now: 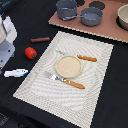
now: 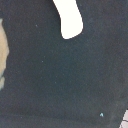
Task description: Place the fish, sausage, and tomato into the frying pan.
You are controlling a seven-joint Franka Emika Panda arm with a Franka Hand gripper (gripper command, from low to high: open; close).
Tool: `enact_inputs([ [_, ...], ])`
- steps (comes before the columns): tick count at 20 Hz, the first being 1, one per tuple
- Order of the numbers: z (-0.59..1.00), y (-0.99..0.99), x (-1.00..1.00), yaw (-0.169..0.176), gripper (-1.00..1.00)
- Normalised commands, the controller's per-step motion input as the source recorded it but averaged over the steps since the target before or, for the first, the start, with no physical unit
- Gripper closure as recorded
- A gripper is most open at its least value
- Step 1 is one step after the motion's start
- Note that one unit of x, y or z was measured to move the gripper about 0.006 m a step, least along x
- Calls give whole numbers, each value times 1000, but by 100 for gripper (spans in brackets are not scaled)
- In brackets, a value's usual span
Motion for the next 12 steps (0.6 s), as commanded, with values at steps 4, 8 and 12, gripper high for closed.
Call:
enact_inputs([
  [4,-339,-16,377,51,-100],
  [8,-407,-46,230,47,-100],
  [12,-364,-47,0,43,-100],
])
